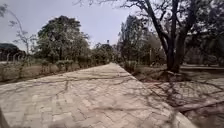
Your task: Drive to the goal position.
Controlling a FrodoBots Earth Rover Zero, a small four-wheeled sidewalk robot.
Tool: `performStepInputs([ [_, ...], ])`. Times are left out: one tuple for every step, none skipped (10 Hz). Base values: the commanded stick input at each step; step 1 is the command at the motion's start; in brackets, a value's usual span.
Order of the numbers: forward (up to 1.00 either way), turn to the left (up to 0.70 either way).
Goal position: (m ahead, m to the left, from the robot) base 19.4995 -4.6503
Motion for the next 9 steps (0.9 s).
performStepInputs([
  [0.15,0.0],
  [0.43,0.0],
  [0.62,0.0],
  [0.7,0.0],
  [0.7,0.0],
  [0.7,0.35],
  [0.7,0.35],
  [0.7,0.0],
  [0.7,0.0],
])
